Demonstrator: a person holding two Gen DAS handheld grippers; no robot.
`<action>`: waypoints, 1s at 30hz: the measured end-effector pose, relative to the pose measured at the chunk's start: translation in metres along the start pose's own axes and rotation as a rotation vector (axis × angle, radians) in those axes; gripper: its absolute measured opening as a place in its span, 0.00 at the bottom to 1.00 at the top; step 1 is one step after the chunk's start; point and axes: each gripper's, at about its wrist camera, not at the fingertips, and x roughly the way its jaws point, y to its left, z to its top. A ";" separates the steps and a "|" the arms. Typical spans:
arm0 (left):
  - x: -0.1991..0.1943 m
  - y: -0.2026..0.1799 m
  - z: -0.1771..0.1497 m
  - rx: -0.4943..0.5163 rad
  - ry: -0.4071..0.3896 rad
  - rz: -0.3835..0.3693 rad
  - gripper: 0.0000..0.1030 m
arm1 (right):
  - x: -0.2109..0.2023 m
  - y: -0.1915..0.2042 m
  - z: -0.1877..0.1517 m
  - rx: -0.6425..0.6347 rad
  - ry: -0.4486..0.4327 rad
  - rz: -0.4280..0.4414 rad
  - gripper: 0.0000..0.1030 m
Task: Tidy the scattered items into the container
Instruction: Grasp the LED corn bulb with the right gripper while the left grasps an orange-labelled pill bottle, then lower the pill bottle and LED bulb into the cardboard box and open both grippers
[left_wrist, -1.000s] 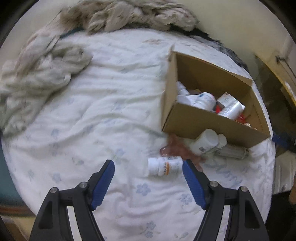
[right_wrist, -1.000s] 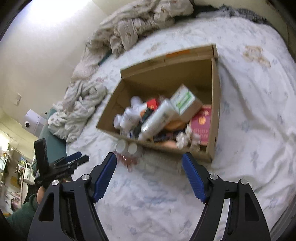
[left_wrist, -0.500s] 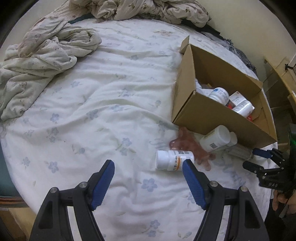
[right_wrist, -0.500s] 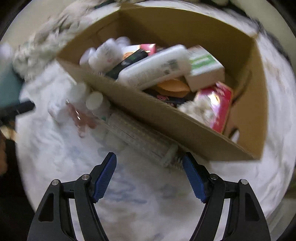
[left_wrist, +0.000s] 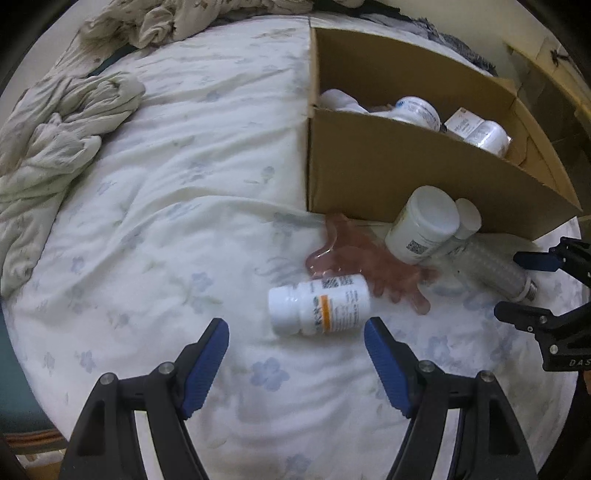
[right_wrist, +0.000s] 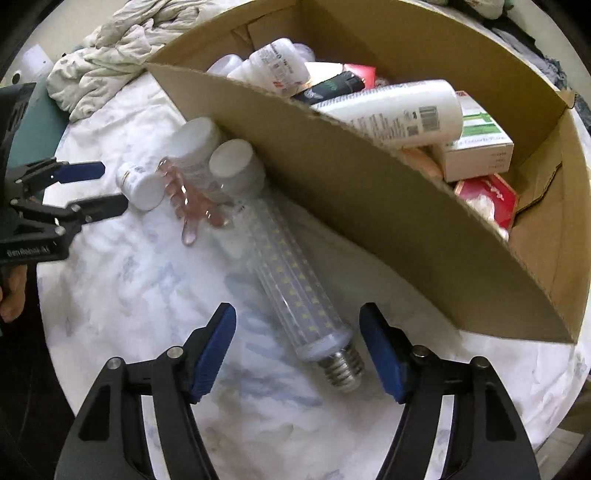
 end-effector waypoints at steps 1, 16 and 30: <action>0.002 -0.001 0.002 0.001 0.000 -0.005 0.74 | 0.001 0.000 0.001 0.005 -0.007 0.000 0.71; -0.015 -0.017 0.000 0.097 -0.096 0.022 0.56 | -0.027 -0.007 0.000 -0.007 -0.045 0.001 0.34; -0.083 -0.008 0.020 0.003 -0.248 -0.030 0.56 | -0.116 -0.037 -0.016 0.105 -0.316 0.194 0.33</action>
